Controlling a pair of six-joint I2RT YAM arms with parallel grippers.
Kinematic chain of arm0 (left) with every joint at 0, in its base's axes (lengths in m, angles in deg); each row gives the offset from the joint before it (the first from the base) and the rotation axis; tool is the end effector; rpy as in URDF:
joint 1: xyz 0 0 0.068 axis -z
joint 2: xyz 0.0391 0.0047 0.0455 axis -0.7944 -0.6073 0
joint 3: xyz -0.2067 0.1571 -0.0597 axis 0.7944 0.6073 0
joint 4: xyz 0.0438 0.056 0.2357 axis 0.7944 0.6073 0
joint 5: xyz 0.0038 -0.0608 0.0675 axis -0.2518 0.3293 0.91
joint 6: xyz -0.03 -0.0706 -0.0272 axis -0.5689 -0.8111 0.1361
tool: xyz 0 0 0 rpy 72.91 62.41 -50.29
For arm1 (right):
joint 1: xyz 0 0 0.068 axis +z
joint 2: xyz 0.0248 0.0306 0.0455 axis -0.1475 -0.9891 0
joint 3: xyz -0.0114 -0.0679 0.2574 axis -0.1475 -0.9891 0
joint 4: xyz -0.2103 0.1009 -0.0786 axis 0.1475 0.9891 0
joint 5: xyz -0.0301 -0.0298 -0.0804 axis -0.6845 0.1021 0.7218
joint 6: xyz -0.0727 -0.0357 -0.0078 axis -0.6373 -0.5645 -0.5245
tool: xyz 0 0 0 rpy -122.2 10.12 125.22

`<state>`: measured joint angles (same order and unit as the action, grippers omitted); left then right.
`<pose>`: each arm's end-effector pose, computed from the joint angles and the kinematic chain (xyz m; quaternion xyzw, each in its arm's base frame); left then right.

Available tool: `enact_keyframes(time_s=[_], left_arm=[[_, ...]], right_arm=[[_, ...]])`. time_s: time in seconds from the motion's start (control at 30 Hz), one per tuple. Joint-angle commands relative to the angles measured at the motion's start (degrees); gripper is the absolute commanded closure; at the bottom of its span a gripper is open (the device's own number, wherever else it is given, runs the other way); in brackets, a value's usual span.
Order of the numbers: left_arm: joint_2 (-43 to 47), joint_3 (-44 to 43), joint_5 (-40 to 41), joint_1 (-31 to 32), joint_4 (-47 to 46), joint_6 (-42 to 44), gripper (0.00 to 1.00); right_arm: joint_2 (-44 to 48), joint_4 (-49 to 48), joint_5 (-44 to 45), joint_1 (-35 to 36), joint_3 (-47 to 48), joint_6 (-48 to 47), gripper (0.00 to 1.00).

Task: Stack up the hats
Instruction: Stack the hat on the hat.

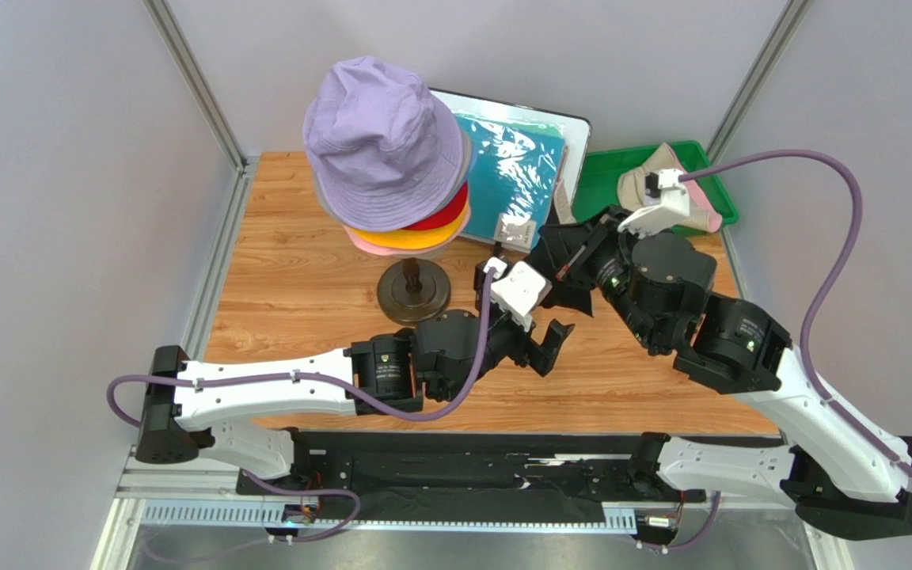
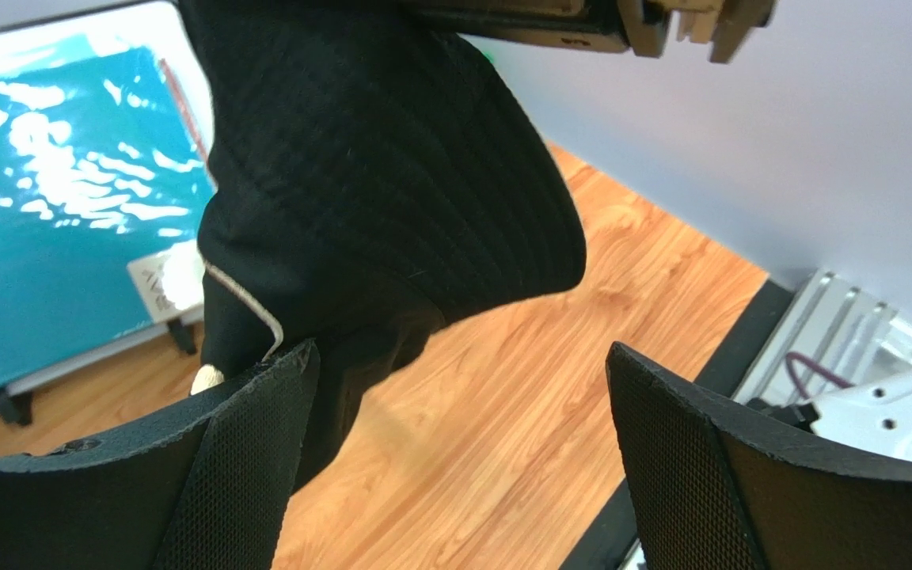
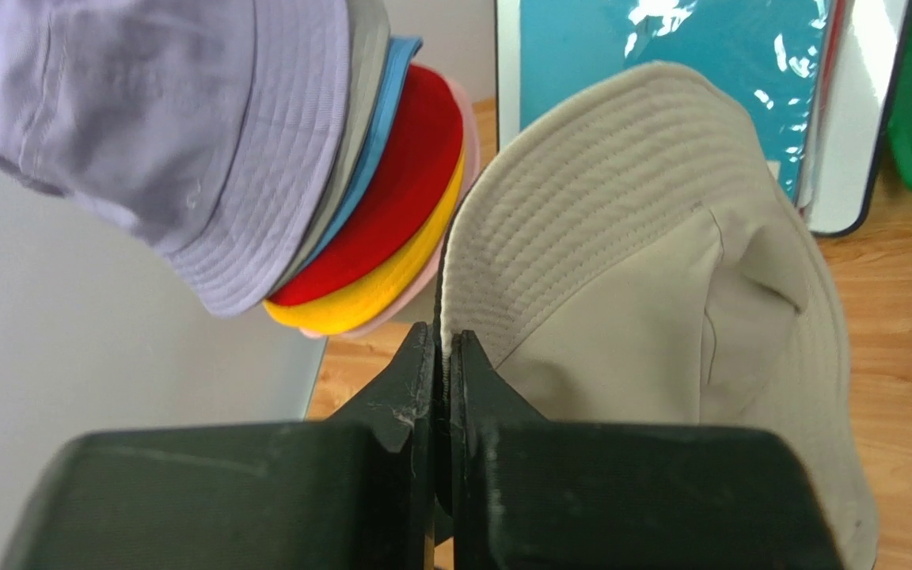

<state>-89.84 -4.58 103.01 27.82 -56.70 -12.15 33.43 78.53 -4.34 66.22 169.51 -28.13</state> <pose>0.0914 -0.3157 0.3915 0.2577 0.6809 -0.3160 0.6084 0.1314 0.1297 0.4601 0.0925 0.7574 0.3008 0.5721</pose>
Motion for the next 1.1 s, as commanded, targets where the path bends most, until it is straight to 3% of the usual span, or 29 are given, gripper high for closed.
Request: enact_keyframes(time_s=[0.0, 0.27, 0.43, 0.63, 0.73, 0.87, 1.07], left_arm=[[1.27, 1.17, 10.59, 0.17, -3.18, 1.15, 0.05], [5.66, 6.69, 19.76, 0.17, -7.03, 5.18, 0.07], [9.53, 10.66, 13.7, 0.09, -13.37, 6.16, 0.07], [8.22, 9.78, 15.2, 0.0, -15.75, 14.93, 0.05], [11.1, 12.67, 4.67, -1.32, -16.36, 16.44, 0.06], [15.24, 16.02, -9.21, -4.39, -16.37, 14.78, 0.17], [18.41, 17.61, -20.38, -10.1, -12.33, 12.14, 0.21]], right_arm=[[0.22, -1.65, 2.1, 4.31, -0.79, 3.77, 1.0], [0.13, -2.18, 5.71, 5.37, -1.24, 3.07, 1.0], [-0.22, -2.96, 7.04, 5.37, -1.94, 3.86, 1.0], [-2.68, -3.93, 2.9, 6.07, -1.15, 3.42, 1.0], [-2.77, -4.1, 3.08, 6.25, -1.06, 2.63, 1.0], [-1.81, -5.78, 1.16, 6.34, -1.59, 1.22, 1.0], [-0.84, -8.15, -2.35, 6.34, -2.29, -0.89, 1.0]])
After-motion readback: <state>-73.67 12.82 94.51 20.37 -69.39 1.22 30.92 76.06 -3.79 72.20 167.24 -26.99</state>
